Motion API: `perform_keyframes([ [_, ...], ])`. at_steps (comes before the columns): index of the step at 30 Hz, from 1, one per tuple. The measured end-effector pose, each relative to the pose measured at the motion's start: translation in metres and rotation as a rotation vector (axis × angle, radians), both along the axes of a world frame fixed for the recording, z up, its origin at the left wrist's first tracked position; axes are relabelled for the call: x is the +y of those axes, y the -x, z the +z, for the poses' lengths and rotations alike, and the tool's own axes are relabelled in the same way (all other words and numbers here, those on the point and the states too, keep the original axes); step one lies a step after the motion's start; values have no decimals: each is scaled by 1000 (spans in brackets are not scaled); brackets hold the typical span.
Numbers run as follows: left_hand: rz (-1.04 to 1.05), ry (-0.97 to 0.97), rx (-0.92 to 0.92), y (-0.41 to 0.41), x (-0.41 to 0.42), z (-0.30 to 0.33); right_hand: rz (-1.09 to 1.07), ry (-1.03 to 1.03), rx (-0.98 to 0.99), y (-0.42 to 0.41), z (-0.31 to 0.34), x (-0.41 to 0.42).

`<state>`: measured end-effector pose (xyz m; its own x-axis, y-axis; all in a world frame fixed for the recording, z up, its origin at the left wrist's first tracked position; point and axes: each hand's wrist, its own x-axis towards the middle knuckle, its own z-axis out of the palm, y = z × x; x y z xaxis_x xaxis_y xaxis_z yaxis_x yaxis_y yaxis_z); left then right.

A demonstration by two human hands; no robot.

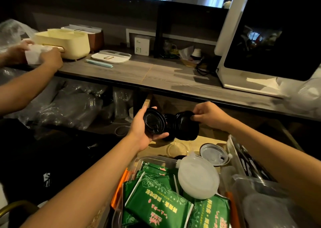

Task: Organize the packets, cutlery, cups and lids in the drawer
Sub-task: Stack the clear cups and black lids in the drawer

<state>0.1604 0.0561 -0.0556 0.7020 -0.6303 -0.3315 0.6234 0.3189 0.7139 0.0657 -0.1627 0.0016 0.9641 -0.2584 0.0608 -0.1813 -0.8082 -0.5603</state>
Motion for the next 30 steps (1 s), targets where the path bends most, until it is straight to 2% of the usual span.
perform_keyframes([
  [9,-94,-15,-133,15,-5,12,-203,-432,-215,24,23,23],
  [16,-225,-52,-211,27,-26,23,-337,-377,-153,2,-8,41],
  [22,-222,-21,-207,18,-47,34,-436,-396,-179,-15,-11,37],
  [25,-200,19,-151,9,-60,30,-425,-595,-168,-20,-14,38],
  [27,-171,-53,-151,7,-66,26,-390,-754,-137,-21,-18,39],
  [30,-121,-202,-231,4,-72,15,-346,-563,-127,-22,-27,33],
])
